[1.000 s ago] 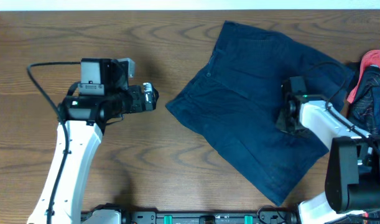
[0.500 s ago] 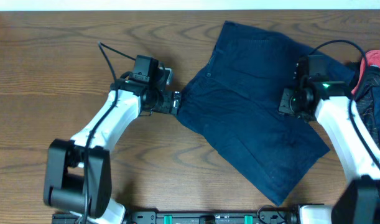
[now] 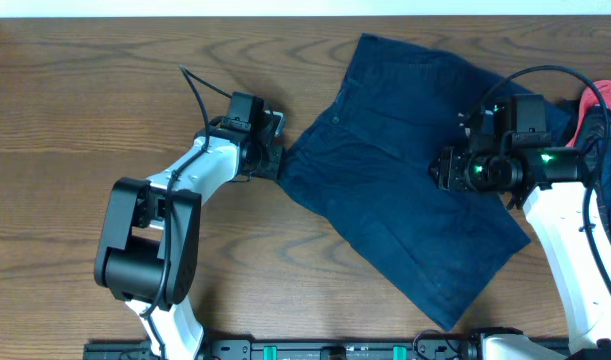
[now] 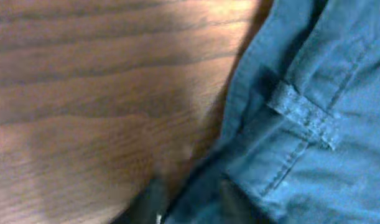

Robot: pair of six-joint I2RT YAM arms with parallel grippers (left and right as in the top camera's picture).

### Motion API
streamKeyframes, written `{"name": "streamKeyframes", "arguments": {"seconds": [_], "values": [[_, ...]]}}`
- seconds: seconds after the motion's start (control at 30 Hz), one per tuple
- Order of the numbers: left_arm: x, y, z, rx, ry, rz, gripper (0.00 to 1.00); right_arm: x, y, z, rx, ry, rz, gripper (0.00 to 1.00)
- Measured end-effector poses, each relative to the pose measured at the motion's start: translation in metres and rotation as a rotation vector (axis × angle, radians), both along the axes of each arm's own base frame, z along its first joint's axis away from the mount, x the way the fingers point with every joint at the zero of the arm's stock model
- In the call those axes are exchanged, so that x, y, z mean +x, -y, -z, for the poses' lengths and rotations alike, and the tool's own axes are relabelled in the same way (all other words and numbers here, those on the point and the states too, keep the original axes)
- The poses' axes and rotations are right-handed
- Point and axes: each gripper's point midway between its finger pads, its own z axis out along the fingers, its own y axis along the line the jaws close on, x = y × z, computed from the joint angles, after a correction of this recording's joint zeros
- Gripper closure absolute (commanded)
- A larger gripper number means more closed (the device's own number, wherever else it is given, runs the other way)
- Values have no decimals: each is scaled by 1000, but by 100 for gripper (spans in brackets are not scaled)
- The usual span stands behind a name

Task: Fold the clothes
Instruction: 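Grasp the left waistband corner with the left gripper and pull shorts flat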

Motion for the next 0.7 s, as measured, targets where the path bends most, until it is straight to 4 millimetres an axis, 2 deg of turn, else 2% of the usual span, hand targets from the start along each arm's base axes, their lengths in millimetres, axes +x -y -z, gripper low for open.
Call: {"name": "streamKeyframes", "arguments": {"seconds": [0.13,0.2,0.33,0.47,0.6,0.7], "values": [[-7,-3,2,13,-30,4,94,0,-1,0,4,1,-4,46],[-15,-12,3,54,-68,-14,94,0,-1,0,3,2,-4,45],[-33,-57,-2,214,-138,-120,94,2,3,0,-16,6,14,45],[-46,-117,-28,338,-160,-306,94,7,10,7,-34,16,67,46],[-68,-160,-54,380,-199,-514,94,5,13,33,-30,-18,125,47],[-79,-178,-59,394,-232,-614,94,-10,14,63,-26,-106,169,47]]}}
